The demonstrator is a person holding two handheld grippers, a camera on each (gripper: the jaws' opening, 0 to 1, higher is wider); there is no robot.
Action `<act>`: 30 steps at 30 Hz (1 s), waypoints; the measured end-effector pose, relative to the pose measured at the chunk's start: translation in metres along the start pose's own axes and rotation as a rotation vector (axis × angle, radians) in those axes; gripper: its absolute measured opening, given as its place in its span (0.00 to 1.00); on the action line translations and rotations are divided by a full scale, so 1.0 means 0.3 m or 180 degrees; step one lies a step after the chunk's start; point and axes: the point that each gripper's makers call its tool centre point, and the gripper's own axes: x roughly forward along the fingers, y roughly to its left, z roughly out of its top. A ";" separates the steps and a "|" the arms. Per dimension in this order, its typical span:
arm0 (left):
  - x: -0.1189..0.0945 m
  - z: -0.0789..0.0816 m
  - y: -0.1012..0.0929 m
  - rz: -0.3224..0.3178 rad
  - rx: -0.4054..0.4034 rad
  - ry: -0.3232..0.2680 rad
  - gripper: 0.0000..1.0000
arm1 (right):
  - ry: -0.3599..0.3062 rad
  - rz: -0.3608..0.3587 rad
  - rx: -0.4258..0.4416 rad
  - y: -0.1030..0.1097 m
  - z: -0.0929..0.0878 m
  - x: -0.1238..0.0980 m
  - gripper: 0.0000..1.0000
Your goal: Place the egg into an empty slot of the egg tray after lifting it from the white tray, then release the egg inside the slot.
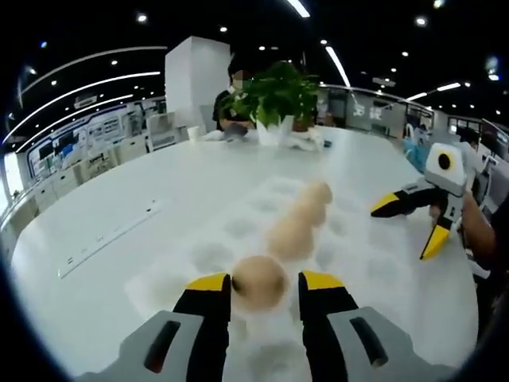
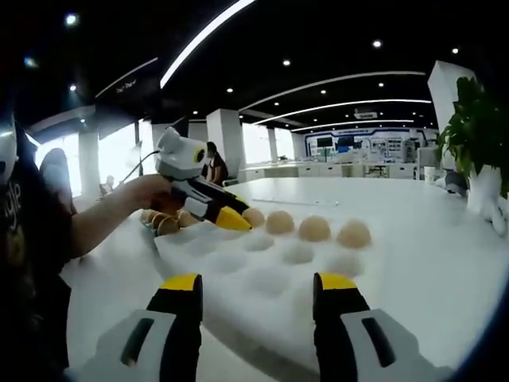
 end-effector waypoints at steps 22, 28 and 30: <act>0.002 0.020 0.024 0.0024 0.0021 -0.0062 0.26 | 0.0016 -0.0008 -0.0078 -0.006 -0.004 0.001 0.60; -0.016 0.051 0.027 0.0024 0.0069 -0.0116 0.26 | 0.0024 -0.0014 -0.0081 -0.006 -0.006 0.004 0.60; -0.024 0.053 0.033 0.0027 0.0079 -0.0133 0.26 | 0.0024 -0.0015 -0.0078 -0.005 -0.006 0.006 0.60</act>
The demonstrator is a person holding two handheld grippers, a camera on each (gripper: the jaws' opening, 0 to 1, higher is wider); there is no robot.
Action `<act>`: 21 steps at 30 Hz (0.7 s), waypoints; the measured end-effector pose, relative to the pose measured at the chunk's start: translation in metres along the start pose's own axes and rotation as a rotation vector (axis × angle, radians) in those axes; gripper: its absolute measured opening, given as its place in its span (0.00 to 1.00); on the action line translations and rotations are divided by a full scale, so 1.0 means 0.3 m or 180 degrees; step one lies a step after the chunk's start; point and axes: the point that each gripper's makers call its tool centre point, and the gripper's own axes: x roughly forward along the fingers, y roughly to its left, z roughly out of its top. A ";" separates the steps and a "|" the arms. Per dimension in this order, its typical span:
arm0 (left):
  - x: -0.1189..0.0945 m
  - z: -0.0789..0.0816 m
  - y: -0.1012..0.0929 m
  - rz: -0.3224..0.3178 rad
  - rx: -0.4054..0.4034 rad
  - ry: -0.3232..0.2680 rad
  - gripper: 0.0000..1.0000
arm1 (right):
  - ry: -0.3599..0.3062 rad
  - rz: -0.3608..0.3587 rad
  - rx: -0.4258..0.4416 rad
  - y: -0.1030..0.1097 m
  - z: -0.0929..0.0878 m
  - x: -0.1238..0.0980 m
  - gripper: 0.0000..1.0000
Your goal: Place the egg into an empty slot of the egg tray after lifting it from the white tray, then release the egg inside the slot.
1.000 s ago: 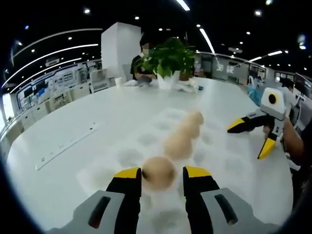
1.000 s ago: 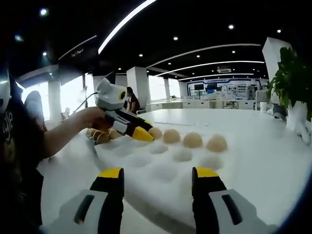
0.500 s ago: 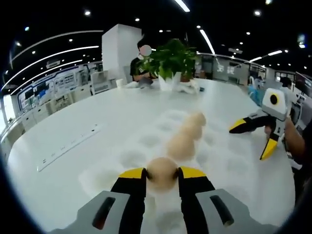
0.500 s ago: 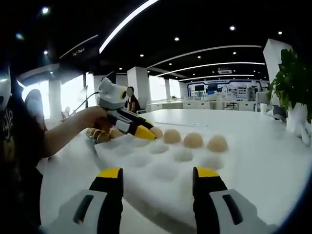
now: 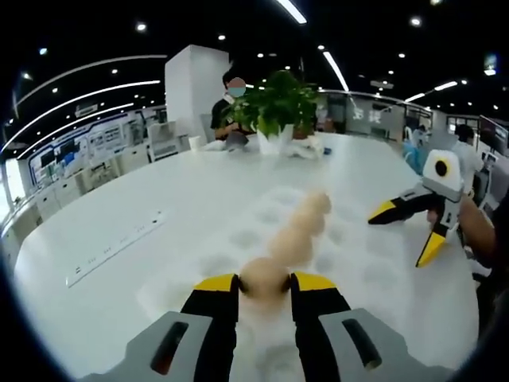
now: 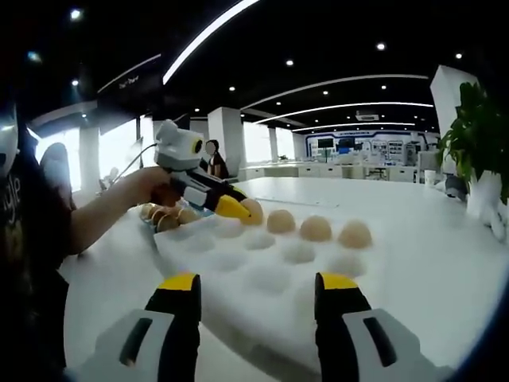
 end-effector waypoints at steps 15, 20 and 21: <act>-0.071 0.026 0.021 0.0065 0.0016 -0.0122 0.25 | 0.0024 -0.0035 -0.0030 0.005 -0.004 0.005 0.60; -0.107 0.023 0.039 0.0110 0.0009 -0.0167 0.25 | 0.0032 -0.0044 -0.0045 0.006 -0.005 0.005 0.61; -0.117 0.019 0.041 0.0121 0.0002 -0.0173 0.25 | 0.0035 -0.0046 -0.0046 0.006 -0.005 0.005 0.61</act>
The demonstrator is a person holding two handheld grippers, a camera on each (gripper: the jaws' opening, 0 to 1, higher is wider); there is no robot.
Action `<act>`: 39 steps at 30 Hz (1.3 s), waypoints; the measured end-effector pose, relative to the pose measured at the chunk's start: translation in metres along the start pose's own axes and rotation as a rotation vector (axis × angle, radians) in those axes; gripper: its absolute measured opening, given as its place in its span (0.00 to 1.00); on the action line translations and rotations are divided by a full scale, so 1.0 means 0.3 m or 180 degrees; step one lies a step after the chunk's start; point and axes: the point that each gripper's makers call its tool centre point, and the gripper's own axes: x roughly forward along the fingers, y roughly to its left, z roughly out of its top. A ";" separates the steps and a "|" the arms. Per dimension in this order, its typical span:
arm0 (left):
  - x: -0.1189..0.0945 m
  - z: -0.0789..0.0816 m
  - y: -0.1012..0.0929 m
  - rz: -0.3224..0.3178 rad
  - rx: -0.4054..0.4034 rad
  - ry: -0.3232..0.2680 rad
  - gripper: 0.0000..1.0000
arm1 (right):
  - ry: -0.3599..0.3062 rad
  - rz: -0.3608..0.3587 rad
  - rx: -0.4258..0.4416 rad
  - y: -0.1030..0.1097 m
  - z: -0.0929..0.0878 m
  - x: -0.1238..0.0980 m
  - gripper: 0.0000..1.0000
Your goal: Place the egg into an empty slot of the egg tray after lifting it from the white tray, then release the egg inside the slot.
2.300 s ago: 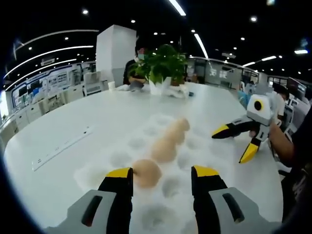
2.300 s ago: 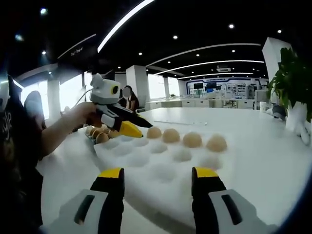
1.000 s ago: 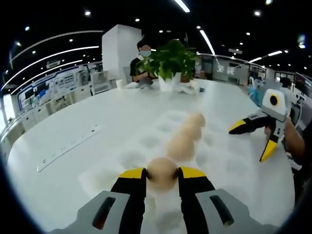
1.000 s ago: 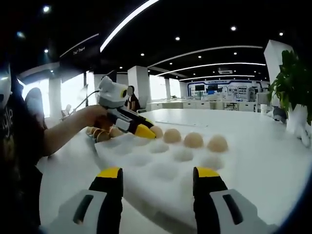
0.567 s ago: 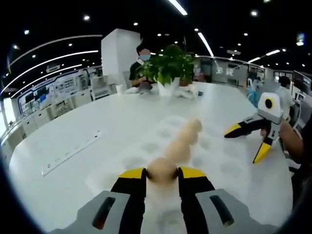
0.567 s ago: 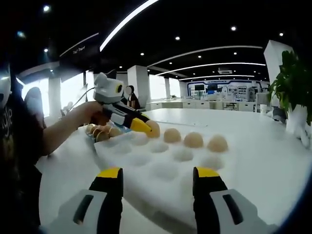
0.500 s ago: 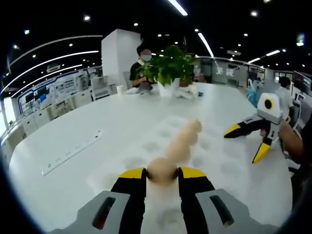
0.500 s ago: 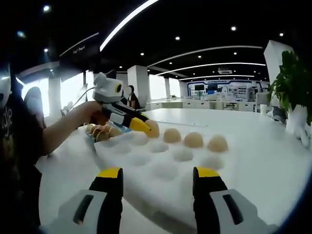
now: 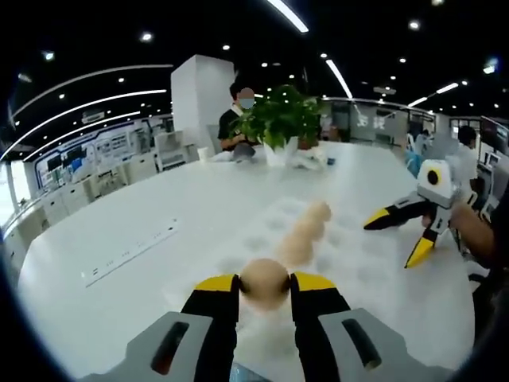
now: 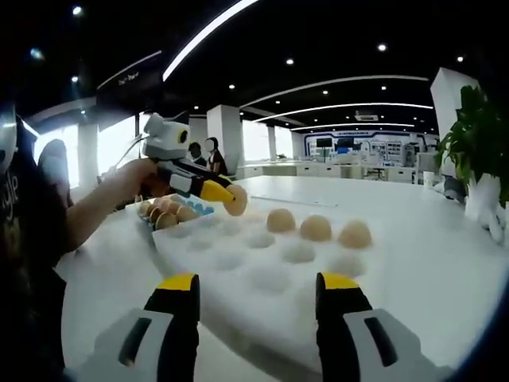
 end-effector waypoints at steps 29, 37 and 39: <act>-0.130 -0.013 0.044 0.0205 -0.0086 -0.0153 0.25 | 0.0100 -0.0083 -0.0053 -0.004 -0.005 0.002 0.63; -0.166 -0.029 0.051 0.0246 -0.0115 -0.0166 0.25 | 0.0122 -0.0096 -0.0082 -0.001 -0.008 0.001 0.63; -0.178 -0.032 0.053 0.0249 -0.0132 -0.0173 0.25 | 0.0128 -0.0104 -0.0092 -0.001 -0.009 0.002 0.63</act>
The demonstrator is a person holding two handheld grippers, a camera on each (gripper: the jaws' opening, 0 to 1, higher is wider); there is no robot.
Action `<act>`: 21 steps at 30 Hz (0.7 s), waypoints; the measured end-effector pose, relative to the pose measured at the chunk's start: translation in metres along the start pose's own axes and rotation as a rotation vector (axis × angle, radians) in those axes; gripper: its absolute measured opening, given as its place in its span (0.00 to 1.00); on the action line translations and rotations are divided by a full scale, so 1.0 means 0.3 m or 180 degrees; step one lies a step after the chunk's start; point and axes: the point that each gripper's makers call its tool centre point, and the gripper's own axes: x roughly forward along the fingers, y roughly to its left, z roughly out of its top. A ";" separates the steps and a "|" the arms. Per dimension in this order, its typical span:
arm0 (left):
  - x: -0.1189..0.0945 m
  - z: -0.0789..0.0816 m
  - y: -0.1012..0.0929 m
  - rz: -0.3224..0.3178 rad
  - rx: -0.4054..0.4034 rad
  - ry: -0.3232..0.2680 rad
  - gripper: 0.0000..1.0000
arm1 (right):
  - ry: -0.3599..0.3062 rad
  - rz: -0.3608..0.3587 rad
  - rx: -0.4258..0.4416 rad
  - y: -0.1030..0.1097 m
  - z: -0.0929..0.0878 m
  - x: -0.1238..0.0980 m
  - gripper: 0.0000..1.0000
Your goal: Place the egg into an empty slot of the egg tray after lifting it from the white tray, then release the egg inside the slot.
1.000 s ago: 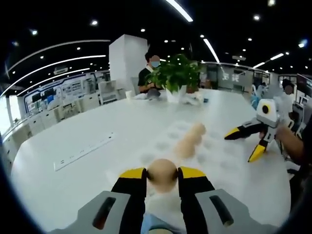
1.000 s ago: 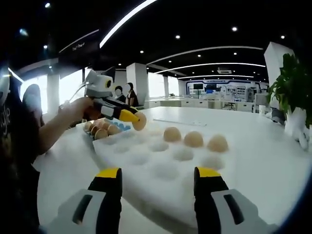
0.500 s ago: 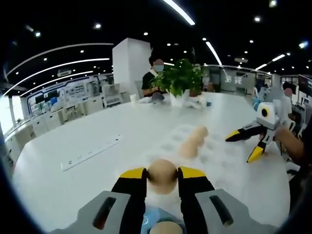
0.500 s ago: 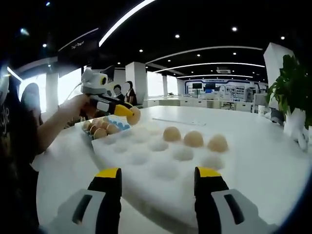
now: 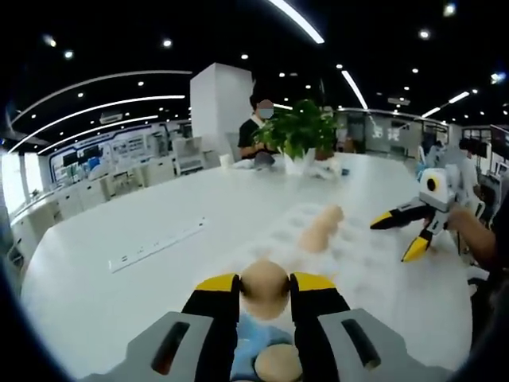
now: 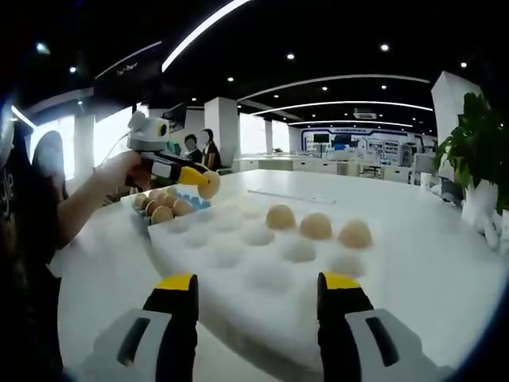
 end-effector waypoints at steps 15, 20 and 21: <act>-0.075 -0.031 0.084 0.0148 -0.0086 -0.0022 0.25 | 0.0055 -0.0055 -0.0056 0.001 0.000 0.016 0.64; -0.091 -0.037 0.114 0.0178 -0.0111 -0.0024 0.24 | 0.0096 -0.0068 -0.0048 0.005 0.001 0.021 0.65; -0.095 -0.036 0.122 0.0184 -0.0116 -0.0028 0.24 | 0.0105 -0.0072 -0.0048 0.006 0.001 0.023 0.65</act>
